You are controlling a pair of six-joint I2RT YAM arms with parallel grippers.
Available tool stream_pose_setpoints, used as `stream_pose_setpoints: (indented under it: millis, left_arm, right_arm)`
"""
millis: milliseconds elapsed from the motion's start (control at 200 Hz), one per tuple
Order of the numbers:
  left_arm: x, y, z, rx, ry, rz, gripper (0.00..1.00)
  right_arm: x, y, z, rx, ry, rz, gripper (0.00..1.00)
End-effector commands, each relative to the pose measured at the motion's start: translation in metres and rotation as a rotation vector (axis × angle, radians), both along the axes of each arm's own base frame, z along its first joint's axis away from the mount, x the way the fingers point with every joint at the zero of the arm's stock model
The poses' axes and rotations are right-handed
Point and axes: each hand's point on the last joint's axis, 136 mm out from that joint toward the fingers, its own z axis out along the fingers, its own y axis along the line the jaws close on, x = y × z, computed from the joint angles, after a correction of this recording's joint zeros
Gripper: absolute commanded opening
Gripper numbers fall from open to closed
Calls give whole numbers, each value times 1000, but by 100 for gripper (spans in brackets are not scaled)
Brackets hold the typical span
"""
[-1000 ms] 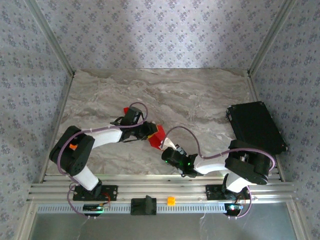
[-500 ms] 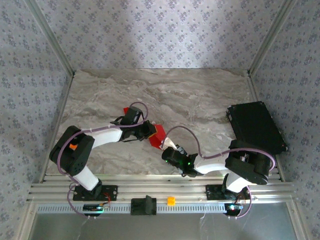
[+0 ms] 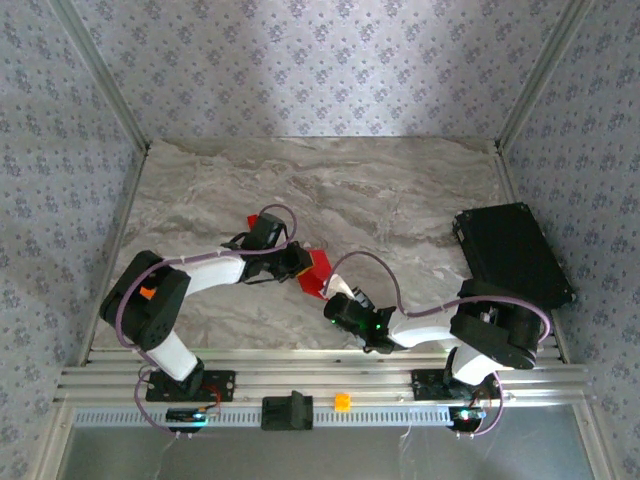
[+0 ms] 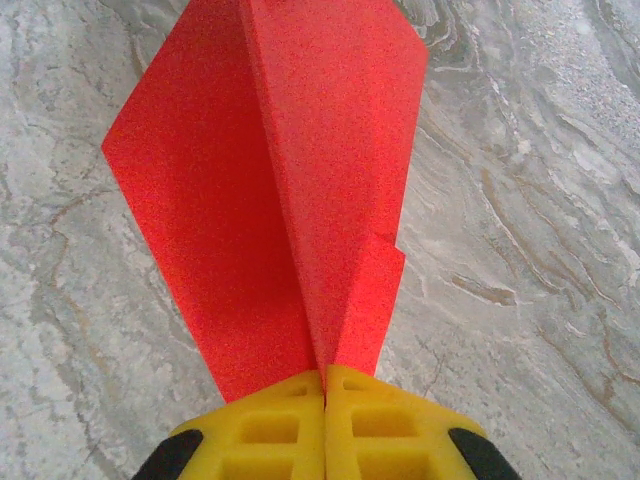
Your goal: Fold a paper plane with a square sheet of paper (pick it up from the middle)
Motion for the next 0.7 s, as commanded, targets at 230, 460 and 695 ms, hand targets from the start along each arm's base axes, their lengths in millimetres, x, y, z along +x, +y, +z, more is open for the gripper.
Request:
stream_pose_setpoints:
  millis: [230, 460, 695]
  left_arm:
    - [6, 6, 13, 35, -42, 6, 38]
    - [8, 30, 20, 80, -62, 74, 60]
    - [7, 42, 23, 83, -72, 105, 62]
  right_arm:
    - [2, 5, 10, 150, 67, -24, 2]
    - [2, 9, 2, 269, 209, -22, 2]
    - [9, 14, 4, 391, 291, -10, 2]
